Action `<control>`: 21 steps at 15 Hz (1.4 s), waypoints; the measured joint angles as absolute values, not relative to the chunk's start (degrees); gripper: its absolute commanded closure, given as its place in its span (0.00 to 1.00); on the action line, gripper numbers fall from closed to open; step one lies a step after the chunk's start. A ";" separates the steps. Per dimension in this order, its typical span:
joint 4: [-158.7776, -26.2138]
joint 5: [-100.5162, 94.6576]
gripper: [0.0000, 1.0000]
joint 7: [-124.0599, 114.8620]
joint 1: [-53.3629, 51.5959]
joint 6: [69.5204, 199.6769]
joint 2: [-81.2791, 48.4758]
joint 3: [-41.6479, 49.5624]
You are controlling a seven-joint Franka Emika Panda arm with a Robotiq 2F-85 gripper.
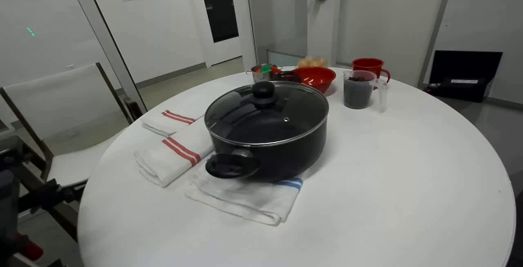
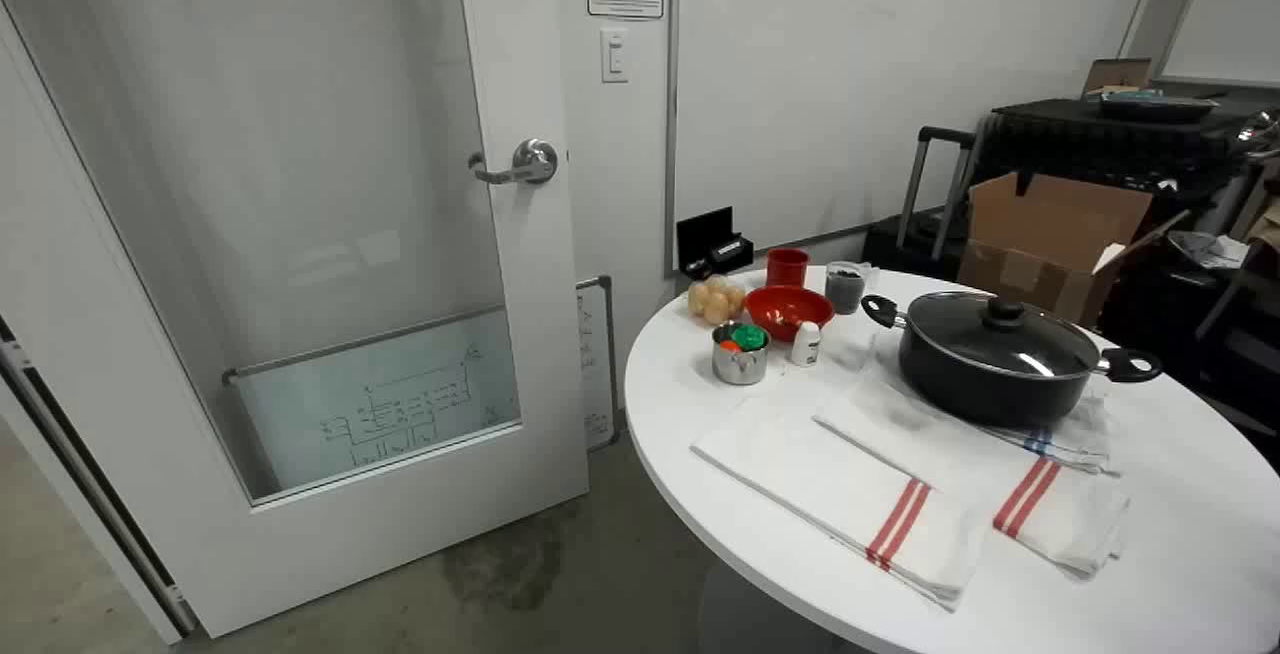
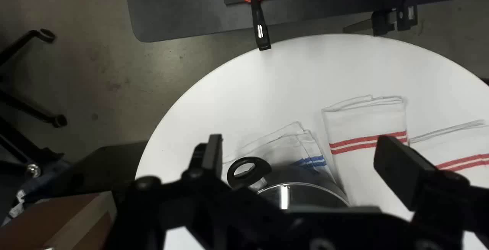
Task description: Remove the glass lid from the black pot.
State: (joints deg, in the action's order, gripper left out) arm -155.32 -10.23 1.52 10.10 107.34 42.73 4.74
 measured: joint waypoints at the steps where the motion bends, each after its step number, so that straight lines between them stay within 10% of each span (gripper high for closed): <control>1: -155.32 -10.23 0.00 1.52 10.10 107.34 42.73 4.74; 21: -147.83 -9.81 0.00 9.31 6.99 123.14 18.50 6.88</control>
